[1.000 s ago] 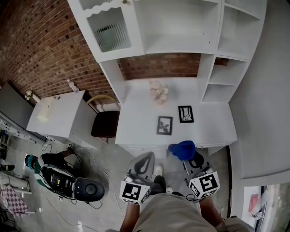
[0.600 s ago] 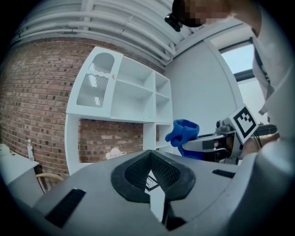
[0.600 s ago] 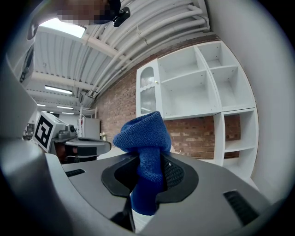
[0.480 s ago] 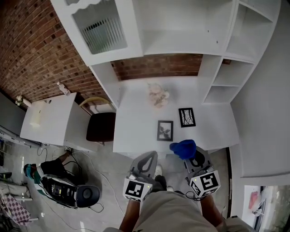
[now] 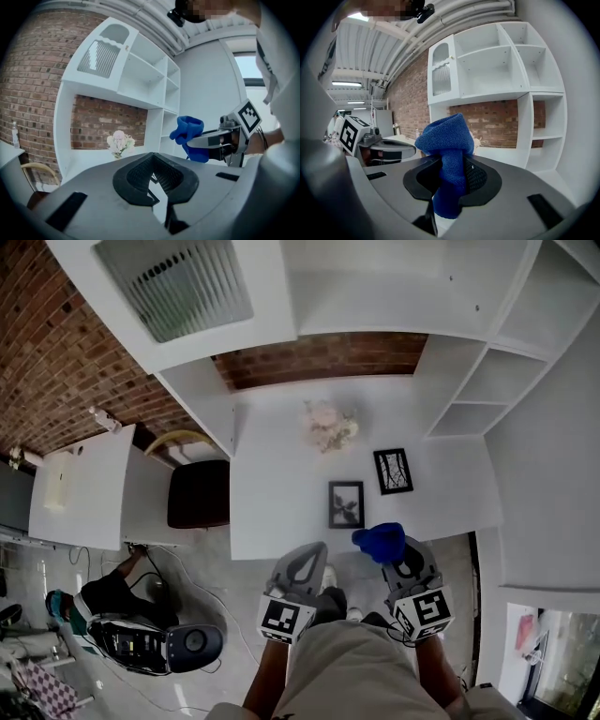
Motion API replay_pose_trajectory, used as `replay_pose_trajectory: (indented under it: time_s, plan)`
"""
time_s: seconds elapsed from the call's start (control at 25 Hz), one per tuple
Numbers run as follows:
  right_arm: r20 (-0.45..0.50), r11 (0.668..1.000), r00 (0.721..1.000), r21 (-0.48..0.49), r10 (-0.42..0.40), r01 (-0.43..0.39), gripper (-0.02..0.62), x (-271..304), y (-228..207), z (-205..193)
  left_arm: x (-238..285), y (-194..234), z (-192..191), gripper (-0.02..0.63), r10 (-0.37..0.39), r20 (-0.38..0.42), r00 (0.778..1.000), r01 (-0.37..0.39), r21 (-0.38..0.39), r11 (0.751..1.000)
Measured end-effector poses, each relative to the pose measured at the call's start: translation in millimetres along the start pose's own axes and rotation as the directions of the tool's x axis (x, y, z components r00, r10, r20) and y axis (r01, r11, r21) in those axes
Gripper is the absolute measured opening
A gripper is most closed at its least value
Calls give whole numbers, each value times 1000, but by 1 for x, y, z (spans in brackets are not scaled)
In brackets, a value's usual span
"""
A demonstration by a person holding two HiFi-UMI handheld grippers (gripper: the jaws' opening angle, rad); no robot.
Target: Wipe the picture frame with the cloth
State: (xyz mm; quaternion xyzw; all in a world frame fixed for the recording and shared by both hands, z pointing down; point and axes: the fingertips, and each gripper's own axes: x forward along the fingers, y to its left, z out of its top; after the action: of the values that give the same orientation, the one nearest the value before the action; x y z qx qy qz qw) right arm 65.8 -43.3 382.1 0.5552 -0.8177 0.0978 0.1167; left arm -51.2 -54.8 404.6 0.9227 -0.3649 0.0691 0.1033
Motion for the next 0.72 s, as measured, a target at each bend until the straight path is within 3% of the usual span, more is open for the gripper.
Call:
replay_pose_trajectory:
  time_s: [0.32,0.72]
  plan:
    - [-124,999,991,24,-42,46,87,33,-9,-44,31,28,-43,-3,-66,-88,994,64,-25,998]
    - [-240,997,969,48,-54,68,87,57,-20,-89,60,35,-103,-3,-134,-204,970,123,-65,990]
